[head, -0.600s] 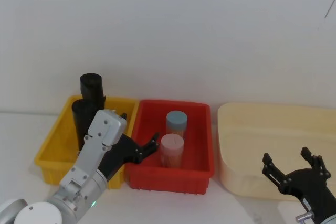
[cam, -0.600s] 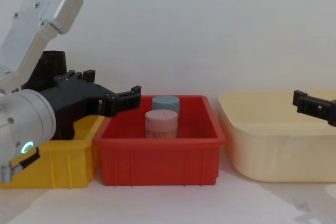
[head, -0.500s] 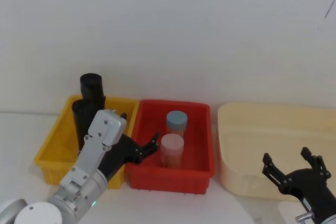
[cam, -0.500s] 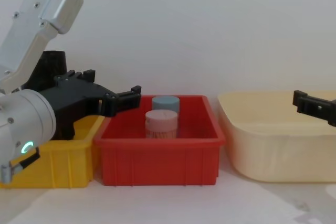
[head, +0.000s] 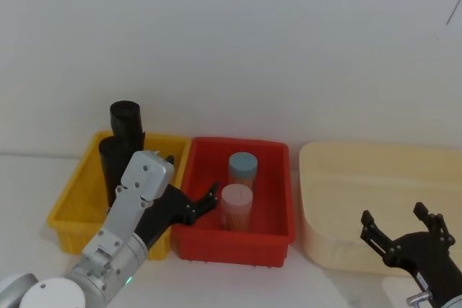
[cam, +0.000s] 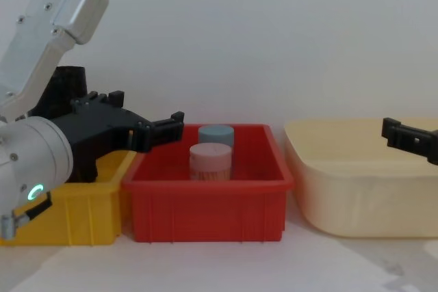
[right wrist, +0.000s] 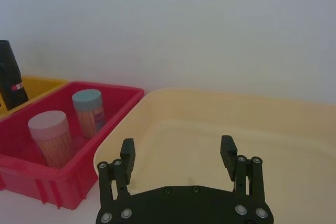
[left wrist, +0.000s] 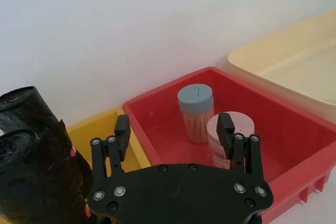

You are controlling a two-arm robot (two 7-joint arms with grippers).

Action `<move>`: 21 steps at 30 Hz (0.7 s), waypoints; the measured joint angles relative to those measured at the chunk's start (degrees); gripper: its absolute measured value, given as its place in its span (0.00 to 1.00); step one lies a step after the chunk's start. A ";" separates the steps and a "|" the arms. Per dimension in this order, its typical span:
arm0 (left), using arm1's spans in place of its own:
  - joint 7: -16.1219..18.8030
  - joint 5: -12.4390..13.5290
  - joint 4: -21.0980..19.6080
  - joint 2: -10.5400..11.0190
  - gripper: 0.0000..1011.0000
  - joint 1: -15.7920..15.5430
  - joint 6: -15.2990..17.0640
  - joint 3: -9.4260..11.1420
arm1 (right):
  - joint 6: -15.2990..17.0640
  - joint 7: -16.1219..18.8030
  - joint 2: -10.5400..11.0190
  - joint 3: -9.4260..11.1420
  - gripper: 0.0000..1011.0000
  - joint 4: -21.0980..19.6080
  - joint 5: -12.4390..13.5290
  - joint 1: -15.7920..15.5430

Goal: Pick up the garbage bag with the one hand and transfer it to the other hand.

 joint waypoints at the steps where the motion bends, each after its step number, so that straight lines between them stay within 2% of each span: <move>1: 0.00 0.00 0.00 0.00 0.99 0.00 0.00 0.00 | 0.00 0.00 0.00 0.00 0.99 0.00 0.00 0.00; 21: 0.00 0.00 0.00 0.00 0.99 0.00 0.00 0.00 | 0.00 0.00 0.00 0.00 0.99 0.00 0.00 0.00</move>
